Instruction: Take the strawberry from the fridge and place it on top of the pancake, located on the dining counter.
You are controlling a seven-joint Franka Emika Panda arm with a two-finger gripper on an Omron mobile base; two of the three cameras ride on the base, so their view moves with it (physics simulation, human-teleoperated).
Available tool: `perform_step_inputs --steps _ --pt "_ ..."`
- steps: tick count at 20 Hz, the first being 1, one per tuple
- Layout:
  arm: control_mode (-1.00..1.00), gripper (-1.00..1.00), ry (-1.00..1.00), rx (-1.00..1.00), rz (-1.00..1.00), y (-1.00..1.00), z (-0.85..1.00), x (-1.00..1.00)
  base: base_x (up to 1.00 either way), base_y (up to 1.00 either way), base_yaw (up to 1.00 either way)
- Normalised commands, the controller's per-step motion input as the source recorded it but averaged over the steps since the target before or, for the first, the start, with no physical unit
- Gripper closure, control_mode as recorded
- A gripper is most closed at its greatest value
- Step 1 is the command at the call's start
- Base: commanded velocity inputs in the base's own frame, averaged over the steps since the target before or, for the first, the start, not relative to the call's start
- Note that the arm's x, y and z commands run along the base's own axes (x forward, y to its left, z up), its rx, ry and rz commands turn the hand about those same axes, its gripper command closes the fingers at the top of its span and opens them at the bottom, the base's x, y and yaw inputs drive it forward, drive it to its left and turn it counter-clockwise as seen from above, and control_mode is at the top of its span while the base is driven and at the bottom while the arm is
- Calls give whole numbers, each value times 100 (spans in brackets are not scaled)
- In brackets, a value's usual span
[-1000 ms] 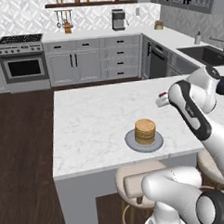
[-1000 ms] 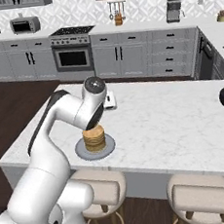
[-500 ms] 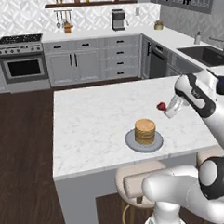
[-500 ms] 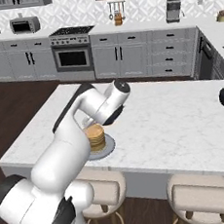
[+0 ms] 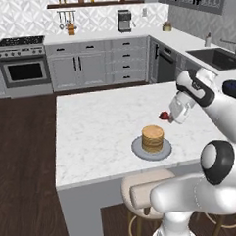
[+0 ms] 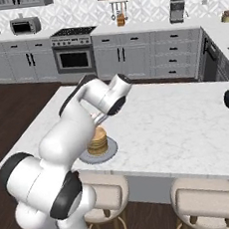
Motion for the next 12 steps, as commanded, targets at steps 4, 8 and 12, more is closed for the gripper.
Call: perform_step_inputs --steps 4,8,12 --pt "-100 100 5 -2 11 6 -14 43 0 0 0" --pt "-100 100 5 -15 4 -7 -56 20 0 0 0" --pt "-100 100 5 -13 1 -7 -48 33 0 0 0"
